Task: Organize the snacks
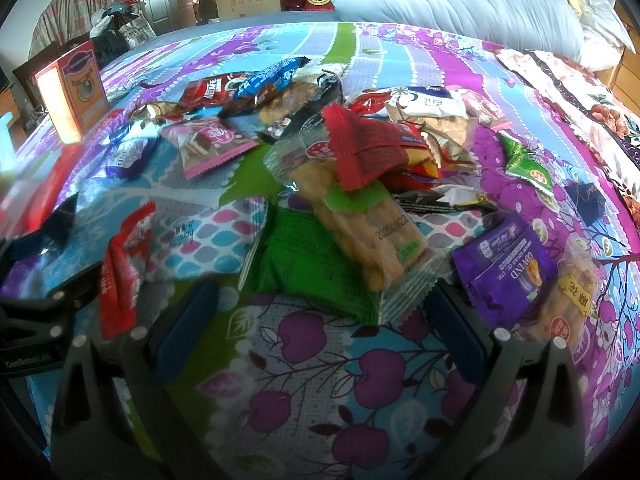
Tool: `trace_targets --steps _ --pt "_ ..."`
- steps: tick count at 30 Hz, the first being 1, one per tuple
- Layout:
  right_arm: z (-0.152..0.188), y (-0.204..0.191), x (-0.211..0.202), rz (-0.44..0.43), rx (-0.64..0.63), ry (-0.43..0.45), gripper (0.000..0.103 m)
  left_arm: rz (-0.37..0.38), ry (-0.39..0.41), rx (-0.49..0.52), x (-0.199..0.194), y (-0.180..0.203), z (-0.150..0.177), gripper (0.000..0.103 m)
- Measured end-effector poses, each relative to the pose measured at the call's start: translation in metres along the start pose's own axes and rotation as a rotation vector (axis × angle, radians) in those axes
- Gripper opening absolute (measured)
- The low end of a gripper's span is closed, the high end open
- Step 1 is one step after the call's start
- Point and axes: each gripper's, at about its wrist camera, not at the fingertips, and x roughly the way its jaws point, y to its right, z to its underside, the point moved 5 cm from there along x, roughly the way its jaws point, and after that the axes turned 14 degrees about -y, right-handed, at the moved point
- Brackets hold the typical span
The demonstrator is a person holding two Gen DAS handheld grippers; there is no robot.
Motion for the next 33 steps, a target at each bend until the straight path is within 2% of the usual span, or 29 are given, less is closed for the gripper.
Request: trace_targets --steps 8,15,19,20,22,25,27,31,33 --pt "0.000 -0.001 0.000 0.006 -0.002 -0.001 0.103 -0.015 -0.006 0.007 0.001 0.001 -0.001 0.103" --pt "-0.002 0.001 0.002 -0.012 0.000 -0.006 0.103 0.023 -0.054 0.020 0.004 0.003 -0.012 0.103" --pt "-0.001 0.006 -0.005 -0.089 -0.036 -0.035 0.103 0.126 -0.096 0.086 -0.010 0.002 -0.001 0.101" --pt "0.004 0.005 -0.008 -0.105 -0.045 -0.045 0.103 0.168 -0.083 0.068 -0.018 0.001 0.002 0.100" --pt "0.016 0.005 -0.019 -0.148 -0.058 -0.044 0.103 0.302 -0.033 0.029 -0.041 0.006 0.004 0.100" --pt "0.031 0.003 -0.035 -0.173 -0.072 -0.023 0.103 0.389 -0.011 0.013 -0.053 0.021 -0.007 0.100" --pt "0.038 0.006 -0.049 -0.197 -0.056 -0.010 0.103 0.443 -0.043 -0.032 -0.041 0.029 -0.017 0.092" --pt "0.049 0.021 -0.074 -0.203 0.023 0.021 0.102 0.477 -0.181 -0.082 -0.005 0.044 -0.022 0.040" --pt "0.054 0.035 -0.082 -0.189 0.072 0.030 0.101 0.449 -0.155 -0.095 -0.007 0.044 -0.020 0.033"
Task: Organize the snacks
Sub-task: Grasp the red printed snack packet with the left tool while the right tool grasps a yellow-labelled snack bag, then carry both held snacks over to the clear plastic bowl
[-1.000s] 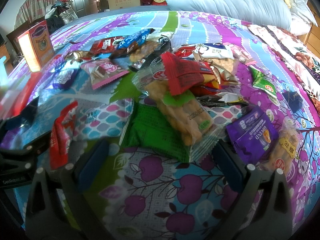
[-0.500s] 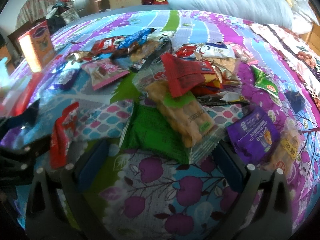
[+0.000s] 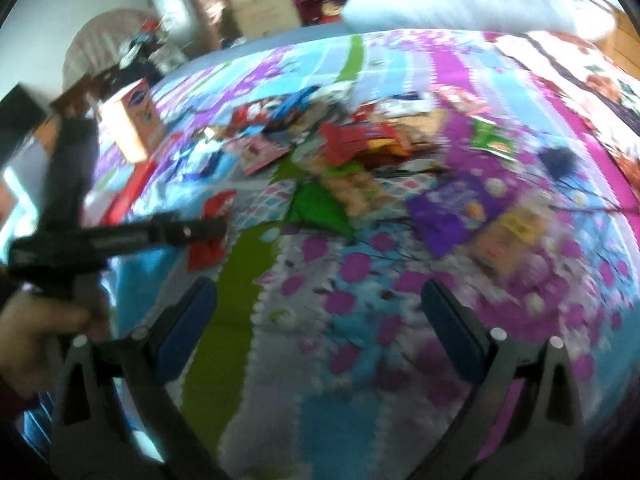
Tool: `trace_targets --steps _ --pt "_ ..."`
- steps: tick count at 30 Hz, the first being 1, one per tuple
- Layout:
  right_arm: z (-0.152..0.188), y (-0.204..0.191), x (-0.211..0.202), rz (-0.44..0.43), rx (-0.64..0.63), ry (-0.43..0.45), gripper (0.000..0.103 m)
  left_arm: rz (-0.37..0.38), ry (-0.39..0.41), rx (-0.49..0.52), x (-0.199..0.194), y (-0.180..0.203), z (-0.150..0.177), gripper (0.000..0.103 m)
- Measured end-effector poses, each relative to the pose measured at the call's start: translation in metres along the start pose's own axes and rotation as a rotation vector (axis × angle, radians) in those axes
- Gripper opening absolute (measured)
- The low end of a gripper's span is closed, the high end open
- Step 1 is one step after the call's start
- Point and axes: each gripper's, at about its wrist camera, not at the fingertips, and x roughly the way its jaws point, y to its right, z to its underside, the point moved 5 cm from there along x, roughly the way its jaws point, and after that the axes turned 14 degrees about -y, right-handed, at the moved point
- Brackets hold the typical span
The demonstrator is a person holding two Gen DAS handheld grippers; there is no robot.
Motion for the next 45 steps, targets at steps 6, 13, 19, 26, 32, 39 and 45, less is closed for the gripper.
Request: trace_targets --steps 6,13,19,26,32,39,45 --pt "0.002 0.047 -0.013 -0.011 0.200 0.038 0.067 -0.033 0.022 0.051 -0.013 0.008 0.013 0.021" --pt "-0.015 0.084 -0.018 0.138 0.329 0.120 0.067 -0.071 0.089 0.090 -0.044 0.007 0.016 0.021" --pt "-0.033 0.107 0.017 0.197 0.353 0.040 0.057 -0.082 0.090 0.093 -0.050 0.007 0.015 0.021" --pt "-0.017 0.105 0.013 0.153 0.323 0.022 0.036 -0.082 0.096 0.124 -0.055 0.018 0.027 0.021" --pt "-0.015 0.085 -0.011 0.106 0.257 0.055 0.029 -0.079 0.133 0.127 -0.078 0.022 0.028 0.021" --pt "-0.026 0.050 -0.047 0.050 0.176 0.124 0.025 -0.106 0.204 0.135 -0.122 0.019 0.032 0.021" --pt "-0.038 0.019 -0.078 -0.021 0.114 0.183 0.018 -0.122 0.266 0.132 -0.161 0.013 0.036 0.021"
